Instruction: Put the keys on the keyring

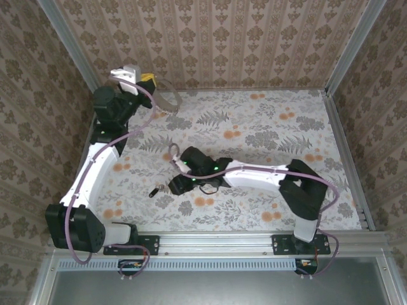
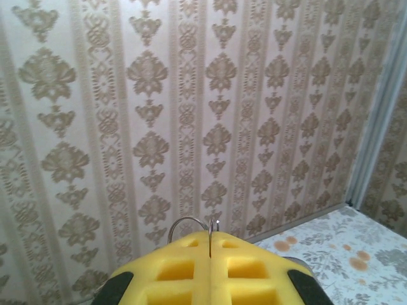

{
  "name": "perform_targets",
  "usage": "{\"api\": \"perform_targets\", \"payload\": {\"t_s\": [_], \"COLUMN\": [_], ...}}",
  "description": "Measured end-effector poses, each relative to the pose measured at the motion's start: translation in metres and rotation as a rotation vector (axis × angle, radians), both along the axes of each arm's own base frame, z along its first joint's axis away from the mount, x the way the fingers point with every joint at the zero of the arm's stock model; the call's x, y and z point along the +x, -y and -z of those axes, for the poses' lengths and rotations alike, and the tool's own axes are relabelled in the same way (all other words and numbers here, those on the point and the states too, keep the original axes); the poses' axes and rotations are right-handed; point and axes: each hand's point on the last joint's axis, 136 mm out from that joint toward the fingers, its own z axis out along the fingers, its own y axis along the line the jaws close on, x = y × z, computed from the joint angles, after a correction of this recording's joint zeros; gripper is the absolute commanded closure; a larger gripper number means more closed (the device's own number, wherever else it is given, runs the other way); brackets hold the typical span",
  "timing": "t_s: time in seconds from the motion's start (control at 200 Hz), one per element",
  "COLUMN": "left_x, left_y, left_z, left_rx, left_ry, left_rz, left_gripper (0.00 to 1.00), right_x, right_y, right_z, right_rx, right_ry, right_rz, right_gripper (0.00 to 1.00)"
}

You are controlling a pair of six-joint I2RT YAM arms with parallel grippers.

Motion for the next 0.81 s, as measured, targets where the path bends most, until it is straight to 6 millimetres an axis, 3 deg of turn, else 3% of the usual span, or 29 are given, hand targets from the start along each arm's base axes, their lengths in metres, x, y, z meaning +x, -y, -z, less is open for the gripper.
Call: {"api": "perform_targets", "payload": {"t_s": [0.36,0.805], "left_x": [0.013,0.017], "left_y": [-0.048,-0.079], "left_z": [0.004,0.002], "left_rx": [-0.044,-0.088], "left_ry": [-0.043,-0.061], "left_rz": [-0.106,-0.154], "left_gripper": [1.0,1.0], "right_x": [0.017,0.019], "right_y": [-0.04,-0.084], "right_z": [0.049,0.071], "right_rx": [-0.199,-0.28], "right_ry": [0.063,0.112], "right_rz": [-0.132,-0.246], "right_gripper": [0.41,0.4]}}
